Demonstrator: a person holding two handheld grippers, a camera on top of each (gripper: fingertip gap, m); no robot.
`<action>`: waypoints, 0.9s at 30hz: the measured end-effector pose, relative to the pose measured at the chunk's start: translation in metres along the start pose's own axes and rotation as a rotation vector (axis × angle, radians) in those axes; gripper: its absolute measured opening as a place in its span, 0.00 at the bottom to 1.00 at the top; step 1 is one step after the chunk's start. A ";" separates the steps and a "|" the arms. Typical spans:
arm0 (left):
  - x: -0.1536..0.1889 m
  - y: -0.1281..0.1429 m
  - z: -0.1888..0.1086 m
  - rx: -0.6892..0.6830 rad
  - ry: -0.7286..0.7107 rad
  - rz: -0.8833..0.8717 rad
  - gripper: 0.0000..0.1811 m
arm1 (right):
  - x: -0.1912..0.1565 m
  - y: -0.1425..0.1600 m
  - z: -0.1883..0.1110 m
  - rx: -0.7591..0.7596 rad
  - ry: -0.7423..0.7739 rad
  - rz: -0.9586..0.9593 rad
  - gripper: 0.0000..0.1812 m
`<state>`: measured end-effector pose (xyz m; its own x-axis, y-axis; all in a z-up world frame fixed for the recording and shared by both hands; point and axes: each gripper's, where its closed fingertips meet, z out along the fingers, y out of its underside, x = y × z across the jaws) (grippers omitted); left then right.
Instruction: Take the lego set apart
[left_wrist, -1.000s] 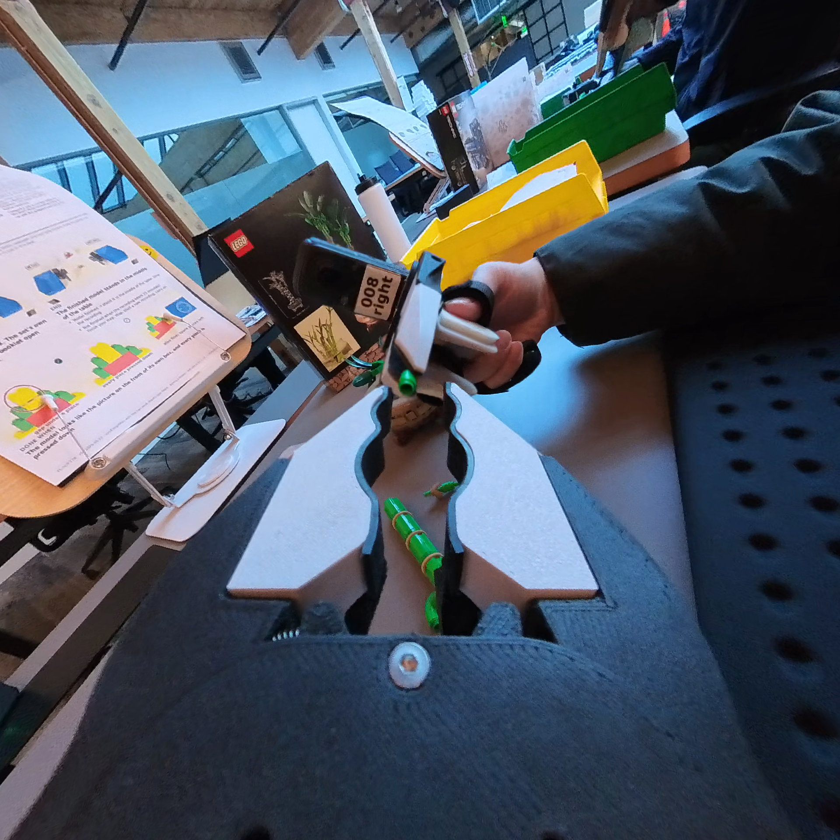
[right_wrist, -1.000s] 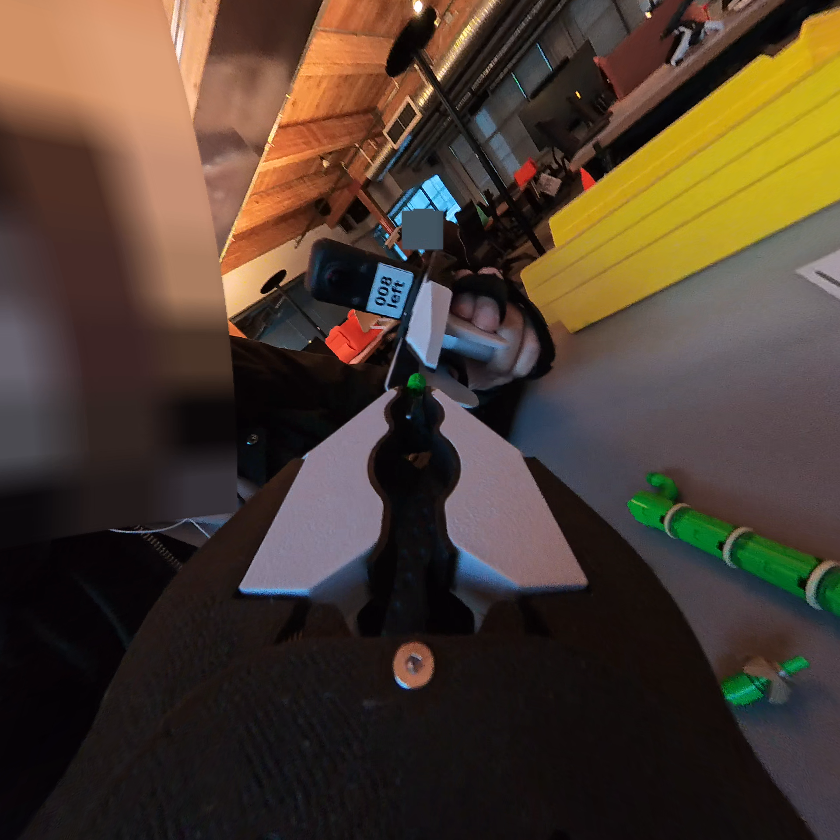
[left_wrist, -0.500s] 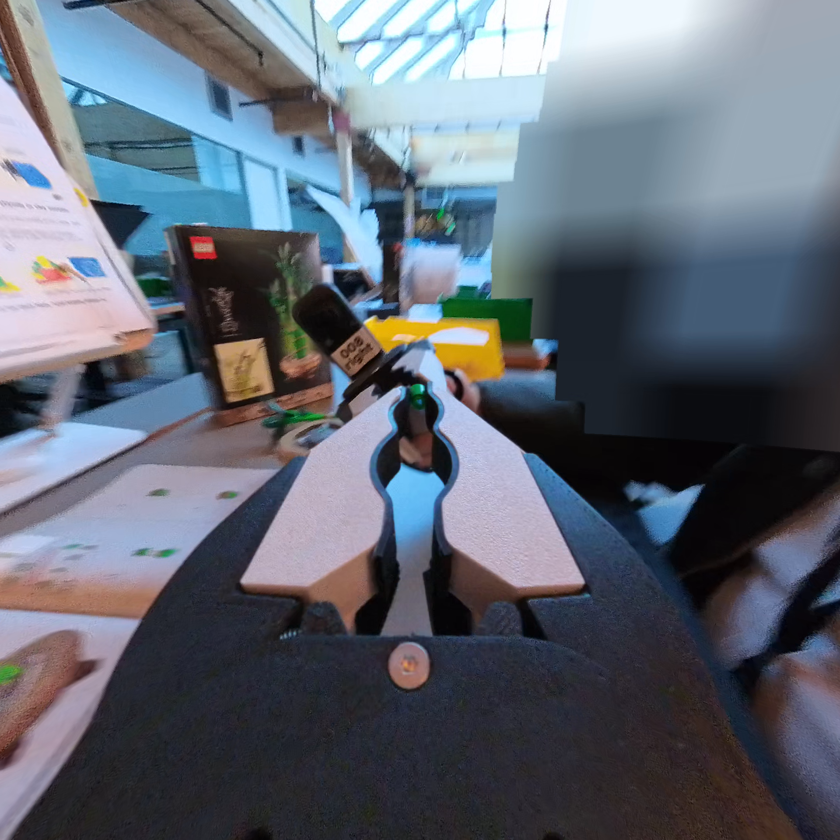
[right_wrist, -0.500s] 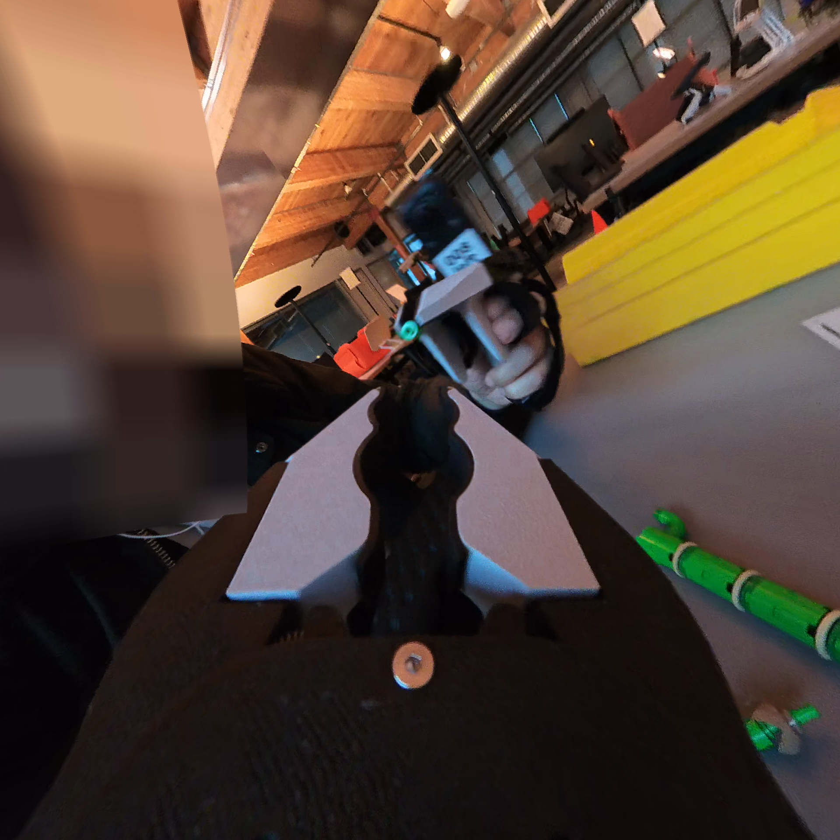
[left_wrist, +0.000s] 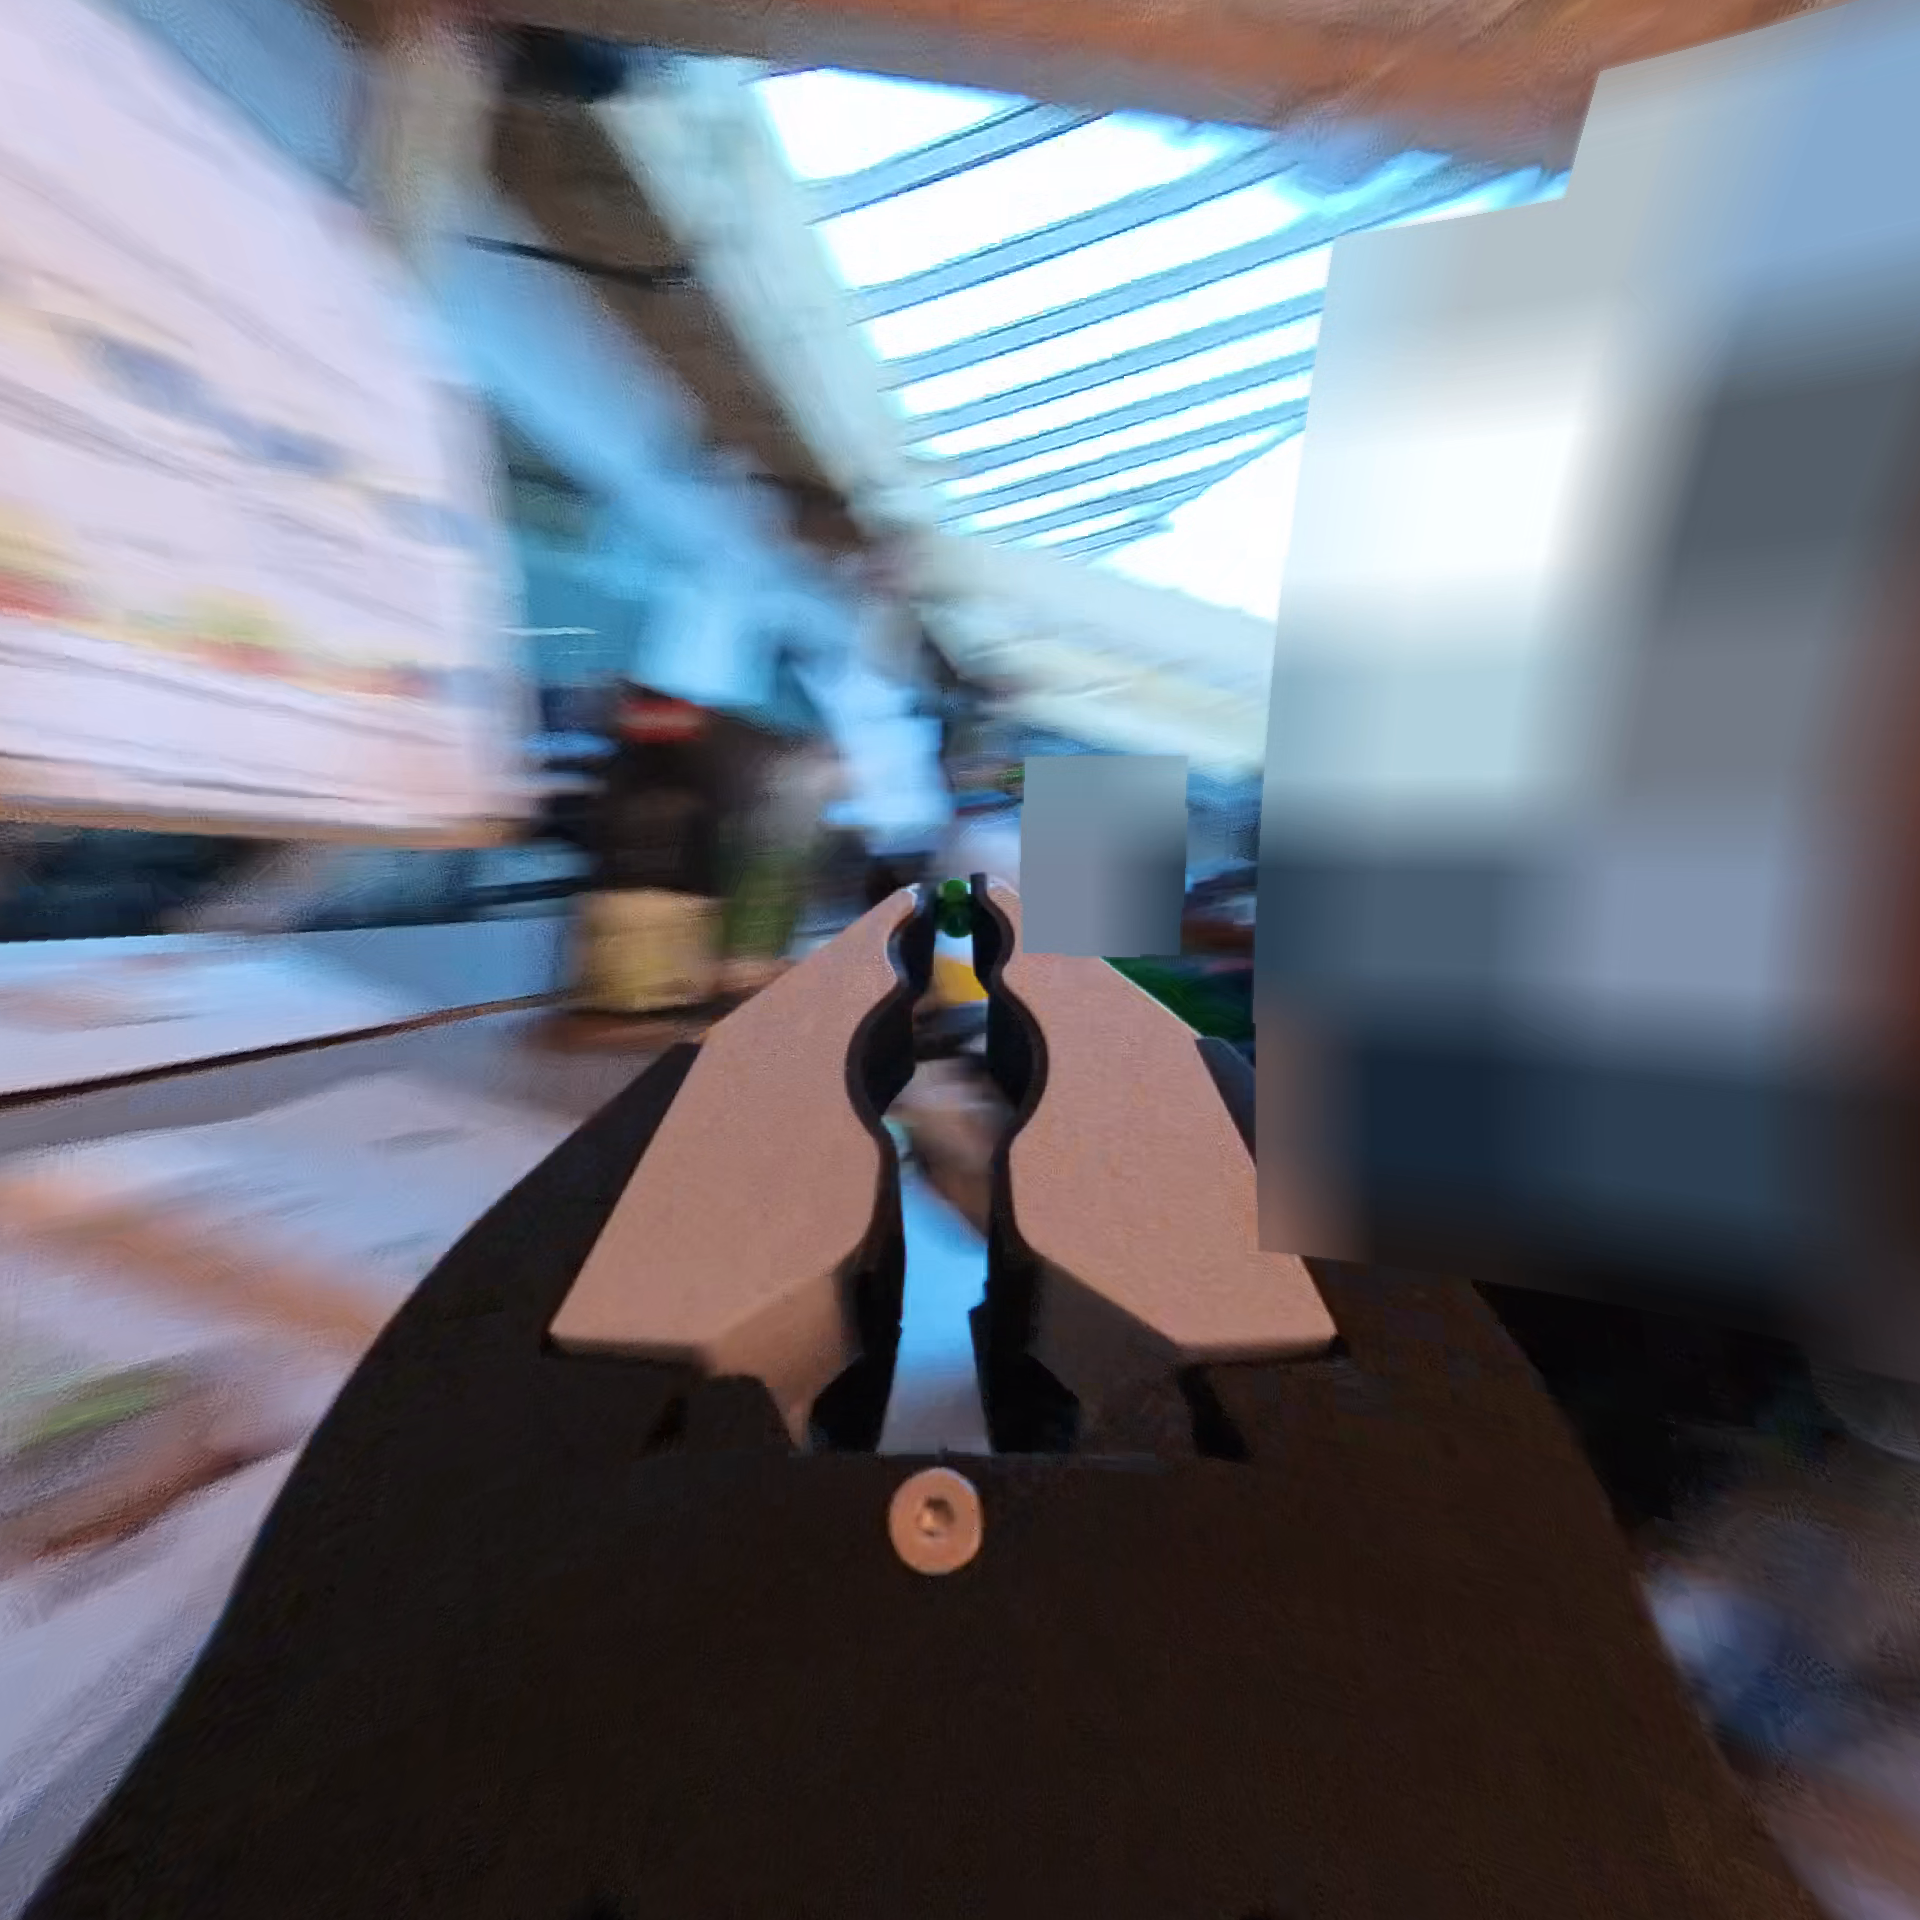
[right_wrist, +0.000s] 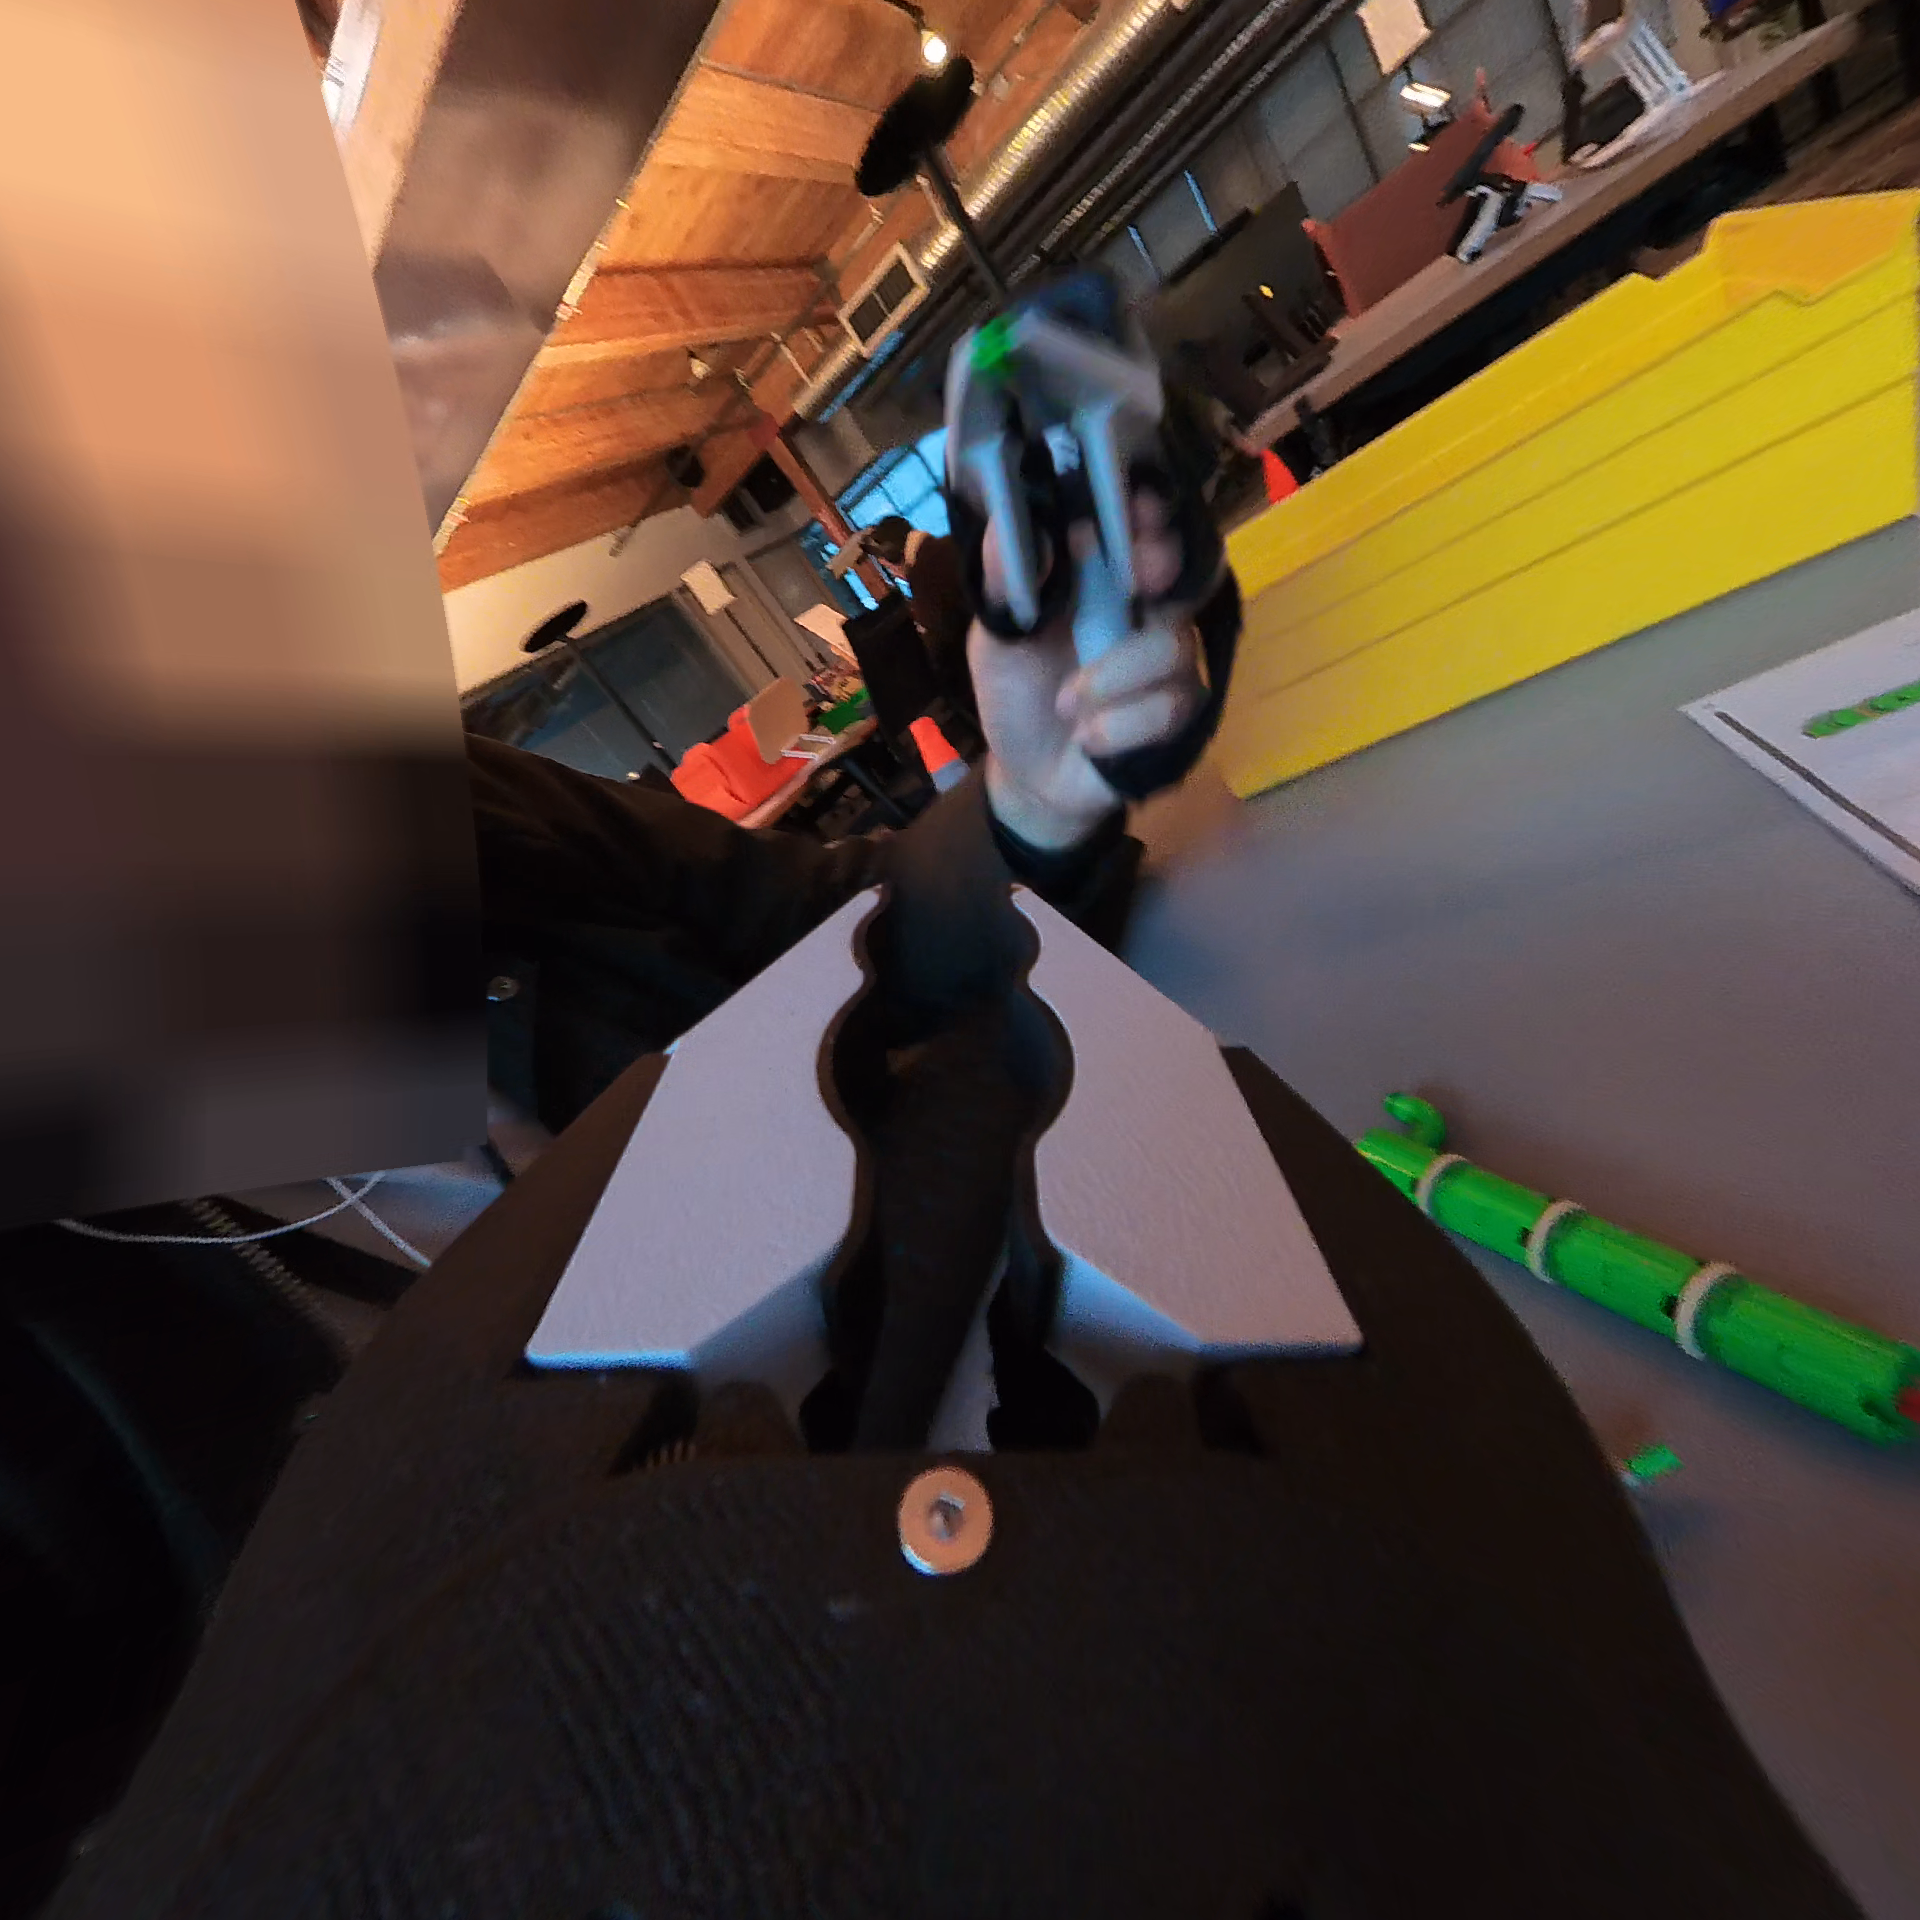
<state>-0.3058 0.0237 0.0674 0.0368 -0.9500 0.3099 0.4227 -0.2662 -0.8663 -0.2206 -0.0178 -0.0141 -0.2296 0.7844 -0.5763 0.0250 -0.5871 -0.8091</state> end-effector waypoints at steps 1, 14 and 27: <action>-0.029 -0.012 -0.014 -0.050 -0.256 0.175 0.02 | 0.006 0.002 0.000 -0.012 0.036 -0.010 0.09; -0.137 -0.038 -0.267 -0.554 -1.541 0.167 0.10 | 0.032 0.013 -0.001 -0.101 0.186 -0.065 0.08; -0.065 -0.021 -0.049 -0.441 -1.015 1.163 0.00 | 0.074 0.080 -0.035 -0.613 0.511 -0.329 0.11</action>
<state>-0.3620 0.0832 0.0465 0.7693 -0.2123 -0.6026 -0.5376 0.2945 -0.7901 -0.2015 0.0003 -0.1254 0.1445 0.9758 -0.1641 0.5887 -0.2181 -0.7784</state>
